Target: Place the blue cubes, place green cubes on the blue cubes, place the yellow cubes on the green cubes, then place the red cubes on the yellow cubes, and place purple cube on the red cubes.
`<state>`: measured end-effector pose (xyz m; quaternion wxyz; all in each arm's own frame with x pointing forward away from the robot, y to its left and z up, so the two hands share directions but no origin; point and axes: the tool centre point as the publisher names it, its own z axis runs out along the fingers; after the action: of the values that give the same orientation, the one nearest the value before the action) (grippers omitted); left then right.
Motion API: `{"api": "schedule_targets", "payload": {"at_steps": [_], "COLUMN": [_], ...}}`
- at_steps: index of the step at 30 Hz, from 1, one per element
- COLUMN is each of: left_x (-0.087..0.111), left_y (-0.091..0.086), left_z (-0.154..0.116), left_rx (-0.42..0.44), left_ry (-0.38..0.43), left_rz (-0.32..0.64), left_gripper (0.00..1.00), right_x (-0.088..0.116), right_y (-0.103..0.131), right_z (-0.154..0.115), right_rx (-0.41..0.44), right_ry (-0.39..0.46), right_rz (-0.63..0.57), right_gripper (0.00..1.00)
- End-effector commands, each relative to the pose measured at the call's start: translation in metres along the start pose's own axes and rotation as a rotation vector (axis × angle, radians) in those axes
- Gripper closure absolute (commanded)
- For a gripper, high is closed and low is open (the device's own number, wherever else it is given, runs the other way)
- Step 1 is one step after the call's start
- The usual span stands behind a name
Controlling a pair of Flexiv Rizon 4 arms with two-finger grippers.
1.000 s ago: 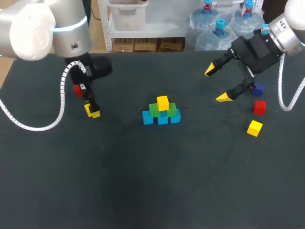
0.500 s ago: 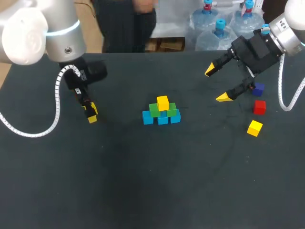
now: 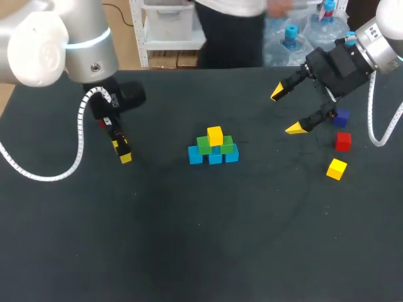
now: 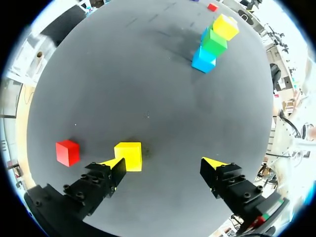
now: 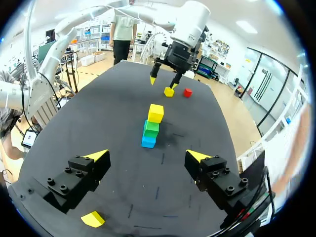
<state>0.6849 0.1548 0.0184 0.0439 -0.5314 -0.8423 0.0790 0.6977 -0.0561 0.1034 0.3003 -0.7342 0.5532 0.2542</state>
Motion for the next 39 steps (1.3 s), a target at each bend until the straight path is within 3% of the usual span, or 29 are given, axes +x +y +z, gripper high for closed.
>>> {"api": "schedule_targets", "payload": {"at_steps": [1,15,39], "left_x": [-0.001,-0.002,-0.006], "left_y": [-0.001,-0.013,-0.008], "left_z": [0.004,-0.003,0.000], "left_rx": [0.003,-0.011,-0.010], "left_ry": [0.016,0.024,0.040], "left_rz": [-0.008,-0.027,-0.033], "left_gripper": [0.00,0.00,0.00], "right_x": [0.000,0.000,0.000], "right_y": [0.000,0.000,0.000], "right_z": [0.000,0.000,0.000], "right_rx": [0.001,0.001,0.001], "right_ry": [-0.001,-0.001,-0.001], "right_rz": [-0.001,-0.001,-0.001], "right_gripper": [0.00,0.00,0.00]}}
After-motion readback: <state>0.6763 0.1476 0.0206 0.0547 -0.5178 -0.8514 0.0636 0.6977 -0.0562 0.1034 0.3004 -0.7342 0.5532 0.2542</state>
